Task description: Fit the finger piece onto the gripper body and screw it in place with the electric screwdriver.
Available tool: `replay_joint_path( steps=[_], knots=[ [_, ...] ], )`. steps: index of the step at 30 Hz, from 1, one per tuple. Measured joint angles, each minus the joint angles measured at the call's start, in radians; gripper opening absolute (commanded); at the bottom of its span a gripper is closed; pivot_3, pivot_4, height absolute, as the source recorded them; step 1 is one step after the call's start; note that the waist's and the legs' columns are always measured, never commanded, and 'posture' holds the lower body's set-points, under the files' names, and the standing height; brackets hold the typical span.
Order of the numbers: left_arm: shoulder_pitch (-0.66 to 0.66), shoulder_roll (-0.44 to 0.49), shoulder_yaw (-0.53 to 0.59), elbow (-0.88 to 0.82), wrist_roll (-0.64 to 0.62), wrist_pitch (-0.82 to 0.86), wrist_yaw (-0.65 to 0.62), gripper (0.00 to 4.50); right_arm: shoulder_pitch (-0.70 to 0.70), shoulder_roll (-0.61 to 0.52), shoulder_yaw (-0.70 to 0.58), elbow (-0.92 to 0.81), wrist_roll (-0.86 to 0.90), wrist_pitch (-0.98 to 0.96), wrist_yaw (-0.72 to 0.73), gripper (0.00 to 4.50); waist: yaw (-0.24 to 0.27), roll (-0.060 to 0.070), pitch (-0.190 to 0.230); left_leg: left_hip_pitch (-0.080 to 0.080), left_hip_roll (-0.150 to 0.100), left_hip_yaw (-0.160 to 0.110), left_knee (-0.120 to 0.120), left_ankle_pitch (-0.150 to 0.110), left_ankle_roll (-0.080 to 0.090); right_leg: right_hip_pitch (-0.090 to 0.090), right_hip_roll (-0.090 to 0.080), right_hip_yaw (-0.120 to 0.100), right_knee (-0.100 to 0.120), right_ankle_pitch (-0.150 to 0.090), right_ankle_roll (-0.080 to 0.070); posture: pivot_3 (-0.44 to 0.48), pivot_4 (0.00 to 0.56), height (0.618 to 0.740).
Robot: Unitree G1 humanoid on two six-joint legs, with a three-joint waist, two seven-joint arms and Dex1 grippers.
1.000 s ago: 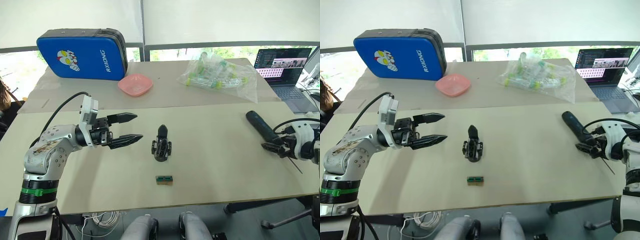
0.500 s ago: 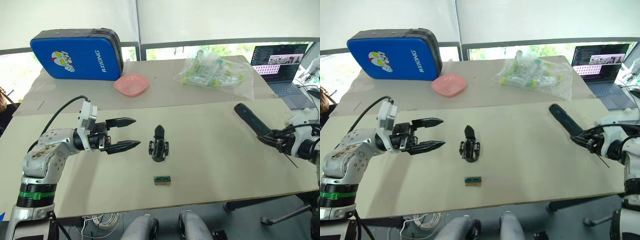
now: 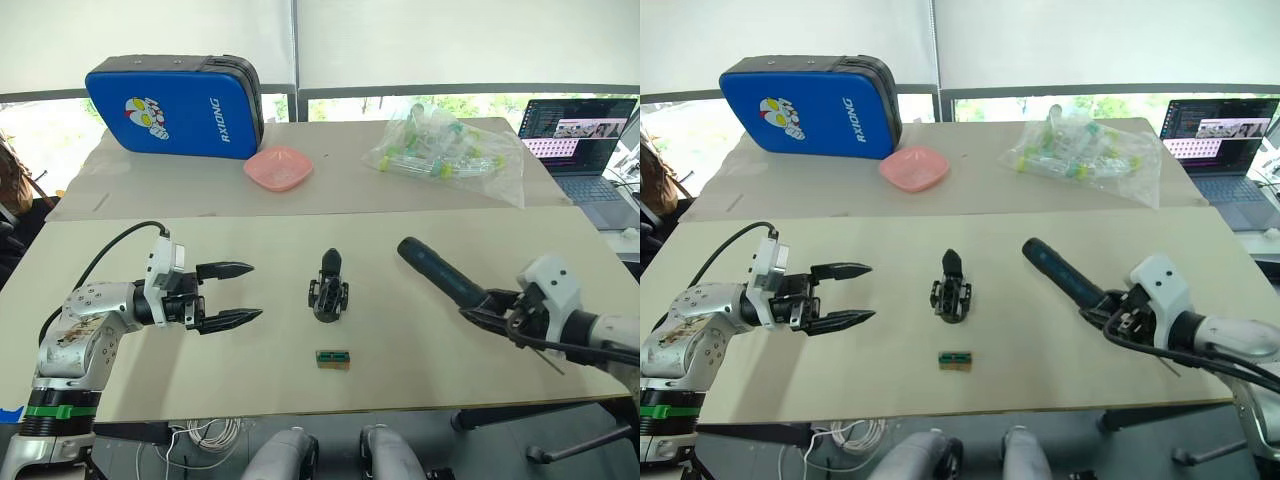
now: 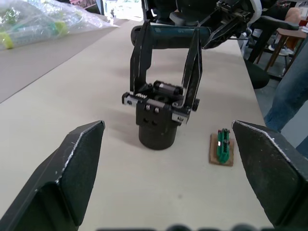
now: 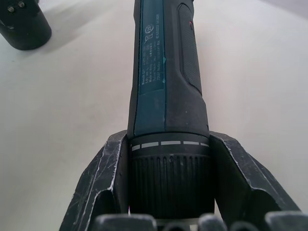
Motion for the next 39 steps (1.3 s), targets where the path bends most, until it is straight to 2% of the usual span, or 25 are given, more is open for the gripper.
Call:
replay_joint_path(
  steps=[6,8,12,13,21,25,28,32,35,39],
  knots=[
    [0.006,-0.004,-0.002,0.000,0.002,-0.004,-0.001,4.50,0.045,0.014,0.055,0.012,-0.031,-0.030,-0.016,1.91,0.002,0.000,0.000,0.000,0.000,0.000,0.000,0.000,-0.001,-0.001,0.001,0.000,0.001,0.000,0.000,0.000,0.150,0.740],
    [0.006,-0.007,-0.002,0.000,0.002,-0.006,0.000,4.50,0.045,0.014,0.063,0.030,-0.042,-0.051,-0.012,2.98,0.002,0.000,0.000,0.000,0.000,0.000,0.000,0.000,-0.001,0.000,0.001,0.000,0.001,0.000,0.000,0.000,0.150,0.740],
    [0.006,-0.018,-0.006,0.000,0.005,-0.012,0.003,4.50,0.021,0.019,0.098,0.038,-0.044,-0.085,-0.006,4.38,0.001,-0.001,0.000,0.001,0.001,0.000,0.000,0.001,-0.001,0.000,0.001,-0.001,0.001,0.000,0.000,0.000,0.150,0.740],
    [0.006,-0.020,-0.006,0.000,0.005,-0.014,0.004,4.50,0.020,0.019,0.100,0.039,-0.044,-0.087,-0.006,4.47,0.002,-0.001,0.000,0.001,0.001,0.000,0.000,0.001,-0.001,0.000,0.001,-0.001,0.001,0.000,0.000,0.000,0.150,0.740],
    [0.021,-0.021,-0.006,-0.001,0.007,-0.023,0.015,4.50,0.016,-0.023,0.085,0.073,-0.034,-0.080,0.030,4.47,0.003,-0.001,0.000,0.001,0.001,0.000,0.000,0.000,-0.001,0.001,0.001,-0.001,0.001,0.000,0.000,0.000,0.150,0.740],
    [0.023,-0.021,-0.007,-0.003,0.007,-0.025,0.014,4.50,-0.052,-0.127,0.044,0.047,0.028,0.003,0.079,4.47,0.000,-0.001,0.000,0.001,0.001,0.000,0.000,0.001,-0.001,0.001,0.001,-0.001,0.001,0.000,0.000,0.000,0.150,0.740],
    [0.023,-0.021,-0.012,-0.003,0.010,-0.028,0.006,4.50,-0.119,-0.265,0.053,0.017,0.084,0.145,0.119,4.47,0.001,-0.001,0.000,0.001,0.003,0.000,0.000,0.001,-0.001,0.001,0.001,-0.001,0.000,0.000,0.000,0.000,0.150,0.740],
    [0.017,-0.024,-0.025,0.000,0.016,-0.033,-0.001,4.50,-0.212,-0.456,0.172,0.012,0.120,0.359,0.146,4.47,0.003,-0.003,0.000,-0.001,0.004,0.000,0.000,0.000,-0.001,0.000,0.001,-0.002,-0.002,0.000,-0.001,0.000,0.150,0.740],
    [0.007,-0.031,-0.032,0.003,0.017,-0.035,-0.002,4.50,-0.336,-0.487,0.320,0.007,0.136,0.459,0.159,4.47,0.002,-0.003,0.000,-0.003,0.004,0.000,0.000,0.000,0.000,-0.001,0.001,-0.003,-0.004,0.000,-0.001,0.000,0.150,0.740],
    [0.000,-0.034,-0.046,0.000,0.025,-0.046,-0.003,4.50,-0.521,-0.460,0.536,0.006,0.117,0.553,0.153,4.47,-0.003,-0.004,0.000,-0.010,0.004,0.001,0.001,0.000,-0.001,-0.010,0.001,-0.003,-0.005,0.002,-0.002,0.000,0.150,0.740]
  ],
)
